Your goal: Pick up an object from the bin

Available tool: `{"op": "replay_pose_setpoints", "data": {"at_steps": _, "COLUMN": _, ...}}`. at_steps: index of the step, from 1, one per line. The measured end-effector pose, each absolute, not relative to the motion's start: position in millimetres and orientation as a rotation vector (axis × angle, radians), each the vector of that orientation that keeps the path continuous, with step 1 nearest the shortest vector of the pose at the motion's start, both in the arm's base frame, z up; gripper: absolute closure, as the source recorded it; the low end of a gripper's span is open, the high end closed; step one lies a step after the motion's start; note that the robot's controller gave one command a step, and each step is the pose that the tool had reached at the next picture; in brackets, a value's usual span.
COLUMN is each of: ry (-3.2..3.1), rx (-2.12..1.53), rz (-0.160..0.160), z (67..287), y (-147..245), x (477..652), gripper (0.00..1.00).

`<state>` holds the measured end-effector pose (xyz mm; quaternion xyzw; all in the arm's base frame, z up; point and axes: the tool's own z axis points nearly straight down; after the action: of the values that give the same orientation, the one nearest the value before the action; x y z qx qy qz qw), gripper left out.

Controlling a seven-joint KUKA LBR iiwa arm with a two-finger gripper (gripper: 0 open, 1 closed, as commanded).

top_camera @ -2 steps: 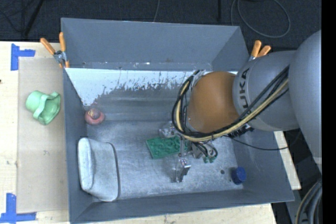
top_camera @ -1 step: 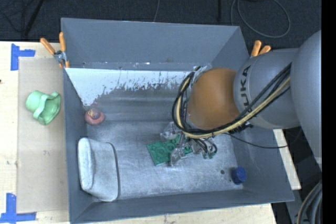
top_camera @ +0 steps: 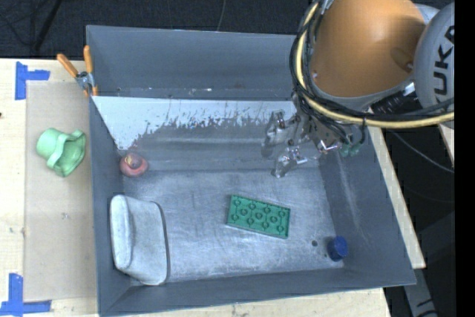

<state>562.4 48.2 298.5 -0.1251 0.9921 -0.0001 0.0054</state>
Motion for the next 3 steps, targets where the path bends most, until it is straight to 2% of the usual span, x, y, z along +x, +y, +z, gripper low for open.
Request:
{"op": "replay_pose_setpoints", "data": {"at_steps": 1, "ry": 3.132, "rx": -0.386, "rz": 0.002, "z": 167.0, "y": 57.9, "x": 476.0, "gripper": 1.00}}
{"op": "replay_pose_setpoints", "data": {"at_steps": 2, "ry": 3.138, "rx": -0.276, "rz": -0.001, "z": 78.3, "y": 9.0, "x": 486.3, "gripper": 1.00}}
{"op": "replay_pose_setpoints", "data": {"at_steps": 3, "ry": 3.118, "rx": -0.301, "rz": -0.003, "z": 233.5, "y": -25.2, "x": 496.1, "gripper": 1.00}}
